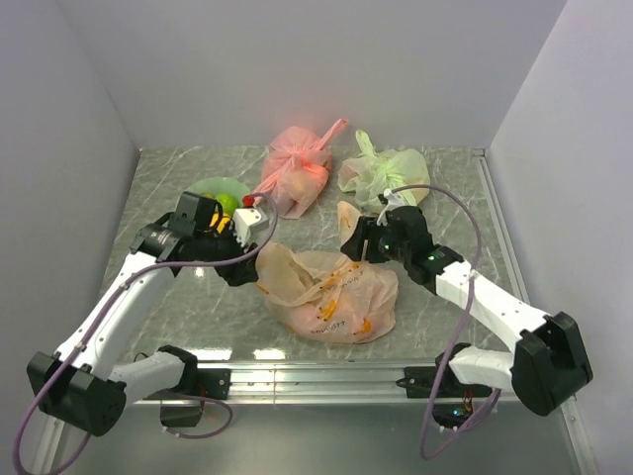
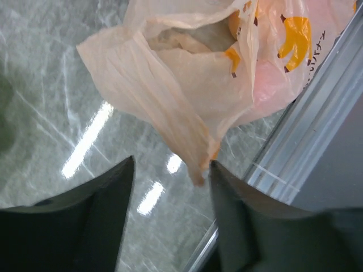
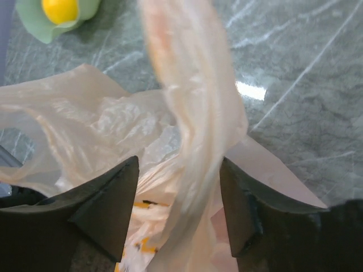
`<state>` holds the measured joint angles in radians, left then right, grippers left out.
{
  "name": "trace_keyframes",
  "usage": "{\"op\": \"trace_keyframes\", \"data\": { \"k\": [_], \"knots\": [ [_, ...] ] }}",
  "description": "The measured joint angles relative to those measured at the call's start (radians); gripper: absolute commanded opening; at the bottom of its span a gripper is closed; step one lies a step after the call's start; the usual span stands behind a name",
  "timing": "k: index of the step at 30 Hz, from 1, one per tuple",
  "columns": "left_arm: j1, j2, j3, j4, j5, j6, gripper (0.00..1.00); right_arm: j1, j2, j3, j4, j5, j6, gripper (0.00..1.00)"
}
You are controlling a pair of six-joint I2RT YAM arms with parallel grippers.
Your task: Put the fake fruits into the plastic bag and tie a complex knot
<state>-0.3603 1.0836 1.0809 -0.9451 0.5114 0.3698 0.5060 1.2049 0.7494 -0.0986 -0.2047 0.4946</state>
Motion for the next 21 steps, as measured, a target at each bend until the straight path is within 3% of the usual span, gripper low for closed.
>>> {"op": "trace_keyframes", "data": {
  "k": [1,3,4,6,9,14,21],
  "knots": [
    [0.000,0.016,0.000,0.015,0.010,-0.002,0.41,0.000,-0.016,0.000,0.000,-0.002,-0.007,0.69],
    [0.000,0.041,0.000,0.035,0.030,-0.010,0.26,0.000,-0.059,0.000,-0.007,-0.003,-0.025,0.69],
    [0.000,0.050,0.000,0.042,0.040,-0.010,0.13,0.000,-0.086,0.000,-0.015,-0.003,-0.040,0.73],
    [0.000,0.066,0.000,0.042,0.057,-0.004,0.03,0.000,-0.154,0.001,-0.029,-0.002,-0.078,0.78],
    [0.000,0.074,0.002,0.027,0.097,-0.002,0.00,0.000,-0.280,0.001,-0.017,-0.019,-0.167,0.89],
    [0.000,0.072,0.045,-0.006,0.184,-0.035,0.00,0.036,-0.393,0.001,0.150,-0.141,-0.311,0.94],
    [0.000,0.073,0.089,-0.025,0.285,-0.085,0.00,0.222,-0.212,0.007,0.470,-0.292,-0.473,0.96]
  ]
}}
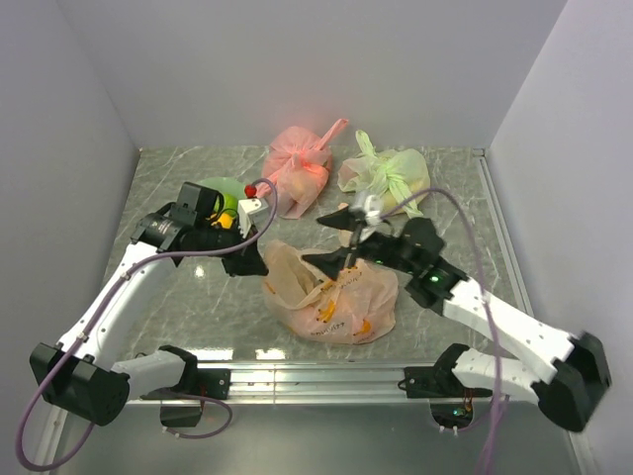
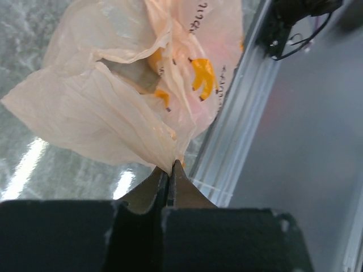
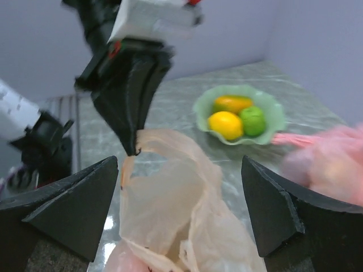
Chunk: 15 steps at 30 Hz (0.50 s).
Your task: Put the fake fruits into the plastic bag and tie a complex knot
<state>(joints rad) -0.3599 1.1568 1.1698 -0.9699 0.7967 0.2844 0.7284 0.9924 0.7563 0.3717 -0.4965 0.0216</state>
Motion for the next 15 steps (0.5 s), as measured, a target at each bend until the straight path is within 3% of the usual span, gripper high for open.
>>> {"op": "trace_keyframes", "data": {
  "k": [6,15],
  "knots": [
    [0.000,0.023,0.007,-0.013,0.049,-0.017,0.00,0.121,0.237,0.011,0.137,-0.089,-0.127,0.97],
    [0.000,0.045,0.010,-0.042,0.082,0.005,0.00,0.206,0.332,0.010,0.282,-0.145,-0.277,0.98]
  ]
}}
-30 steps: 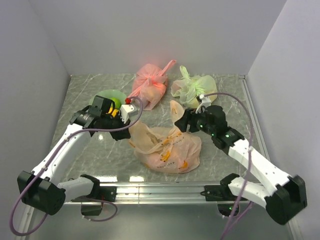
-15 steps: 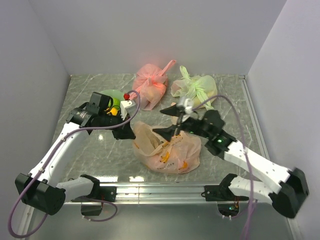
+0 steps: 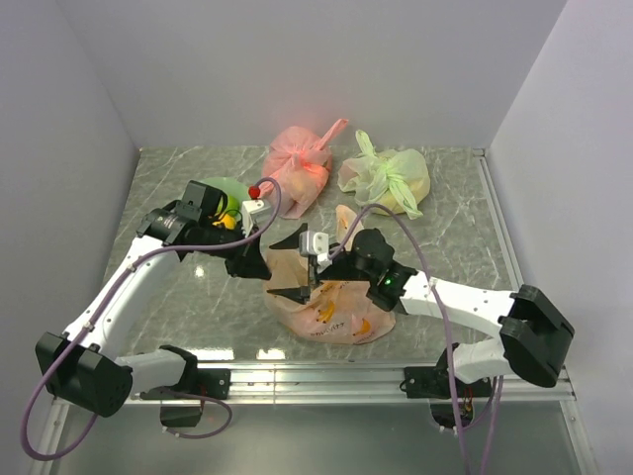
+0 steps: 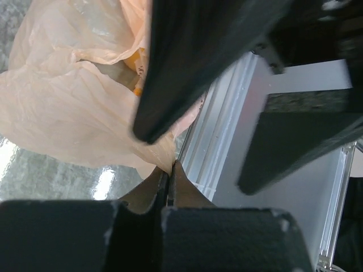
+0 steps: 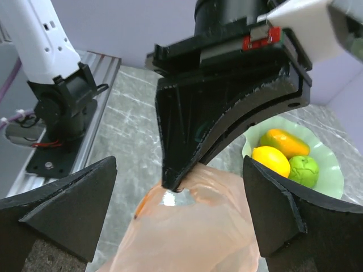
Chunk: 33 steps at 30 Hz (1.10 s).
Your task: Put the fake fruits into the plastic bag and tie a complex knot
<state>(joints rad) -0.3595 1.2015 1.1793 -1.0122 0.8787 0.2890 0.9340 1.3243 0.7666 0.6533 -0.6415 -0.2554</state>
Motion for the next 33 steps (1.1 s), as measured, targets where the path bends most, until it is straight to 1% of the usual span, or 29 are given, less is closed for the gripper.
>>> {"op": "trace_keyframes", "data": {
  "k": [5,7,10,11,13,14,17,19,20,21,22,24,25,26,27,28,29,31,32,33],
  "knots": [
    [0.000,0.000,0.015,-0.002,0.027,0.009,0.00,0.003,0.080,0.000,0.033,0.006,-0.001,0.98],
    [0.000,0.000,0.026,0.003,0.043,0.007,0.00,0.004,0.104,0.000,0.043,0.016,0.010,0.96],
    [0.000,-0.002,0.033,0.030,0.059,-0.014,0.00,0.006,0.130,-0.006,0.065,0.041,0.050,0.83],
    [0.000,-0.002,0.033,0.045,0.061,-0.026,0.00,0.007,0.134,-0.010,0.066,0.050,0.066,0.80],
    [0.001,-0.009,0.033,0.087,0.061,-0.070,0.00,0.007,0.137,-0.021,0.071,0.067,0.113,0.71],
    [0.001,-0.015,0.033,0.117,0.061,-0.092,0.00,0.007,0.137,-0.028,0.072,0.074,0.142,0.65],
    [0.003,-0.057,0.016,0.231,0.049,-0.183,0.00,0.009,0.137,-0.065,0.084,0.087,0.222,0.56],
    [0.004,-0.092,-0.006,0.294,0.037,-0.238,0.00,0.010,0.137,-0.102,0.094,0.100,0.261,0.52],
    [0.004,-0.104,-0.017,0.320,0.032,-0.258,0.00,0.011,0.137,-0.123,0.094,0.107,0.275,0.47],
    [0.005,-0.117,-0.030,0.350,0.027,-0.282,0.00,0.011,0.137,-0.143,0.093,0.113,0.289,0.44],
    [0.005,-0.125,-0.039,0.369,0.023,-0.298,0.00,0.011,0.137,-0.161,0.093,0.119,0.303,0.36],
    [0.005,-0.131,-0.054,0.409,0.016,-0.327,0.00,0.011,0.137,-0.186,0.094,0.130,0.326,0.27],
    [0.006,-0.131,-0.061,0.426,0.013,-0.338,0.00,0.011,0.137,-0.196,0.095,0.134,0.335,0.21],
    [0.006,-0.131,-0.070,0.439,0.012,-0.347,0.00,0.011,0.137,-0.203,0.095,0.137,0.346,0.07],
    [0.006,-0.131,-0.081,0.455,0.009,-0.355,0.00,0.011,0.137,-0.208,0.095,0.143,0.355,0.00],
    [0.006,-0.132,-0.091,0.466,0.005,-0.361,0.01,0.011,0.137,-0.212,0.095,0.150,0.367,0.00],
    [0.006,-0.132,-0.102,0.479,-0.001,-0.364,0.19,0.011,0.138,-0.214,0.094,0.159,0.379,0.00],
    [0.007,-0.135,-0.114,0.493,-0.020,-0.360,0.52,0.011,0.143,-0.216,0.090,0.175,0.390,0.00],
    [0.009,-0.138,-0.116,0.493,-0.036,-0.358,0.72,0.011,0.146,-0.217,0.086,0.189,0.394,0.00],
    [0.013,-0.146,-0.120,0.492,-0.050,-0.352,0.77,0.011,0.151,-0.217,0.083,0.202,0.396,0.00]
  ]
}}
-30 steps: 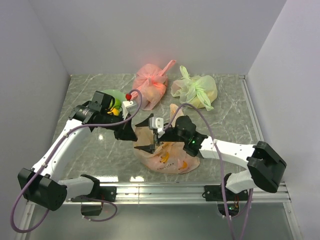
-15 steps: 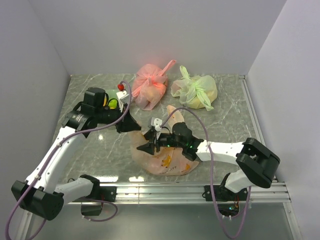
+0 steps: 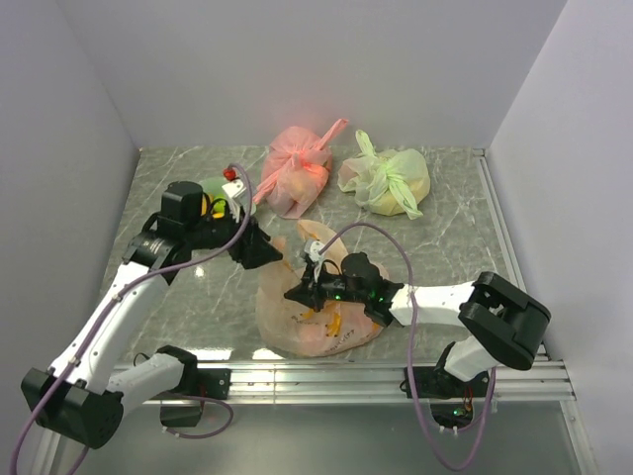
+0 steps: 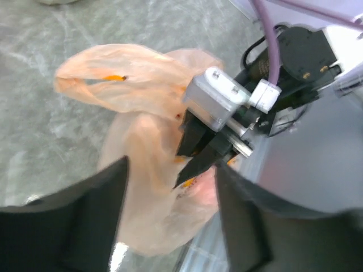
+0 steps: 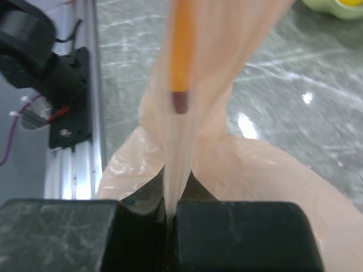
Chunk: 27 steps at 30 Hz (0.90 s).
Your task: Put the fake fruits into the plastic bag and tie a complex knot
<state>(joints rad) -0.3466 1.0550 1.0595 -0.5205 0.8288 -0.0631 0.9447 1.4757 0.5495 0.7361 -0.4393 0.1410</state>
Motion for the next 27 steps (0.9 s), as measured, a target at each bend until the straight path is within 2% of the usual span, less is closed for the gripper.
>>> {"op": "trace_keyframes", "data": {
  "k": [1,2,3,8,9,14,17,23,27],
  "knots": [
    [0.006,-0.013,-0.008,-0.006,-0.019,0.003,0.79,0.000,0.004,0.000,-0.005,0.013,0.001,0.00],
    [0.013,-0.032,-0.021,-0.018,-0.040,0.015,0.88,0.000,0.006,0.000,-0.012,0.027,0.002,0.00],
    [0.022,-0.055,-0.039,-0.026,-0.053,0.035,0.91,0.000,0.007,0.000,-0.016,0.039,0.003,0.00],
    [0.044,-0.137,-0.177,-0.101,-0.128,0.151,0.95,-0.003,0.008,0.001,-0.023,0.082,0.006,0.00],
    [0.044,-0.131,-0.192,-0.109,-0.137,0.158,0.99,-0.003,0.007,0.002,-0.025,0.085,0.007,0.00],
    [0.044,-0.008,-0.224,-0.106,-0.124,0.164,0.99,-0.003,0.007,0.011,-0.039,0.103,0.023,0.00],
    [0.045,0.023,-0.251,-0.002,-0.076,0.092,0.99,-0.003,0.007,0.014,-0.045,0.110,0.026,0.00],
    [0.024,0.064,-0.349,0.293,0.019,-0.162,0.96,-0.003,0.007,0.040,-0.074,0.168,0.043,0.00],
    [-0.009,0.069,-0.406,0.443,0.003,-0.313,0.89,-0.003,0.007,0.051,-0.082,0.212,0.053,0.00]
  ]
}}
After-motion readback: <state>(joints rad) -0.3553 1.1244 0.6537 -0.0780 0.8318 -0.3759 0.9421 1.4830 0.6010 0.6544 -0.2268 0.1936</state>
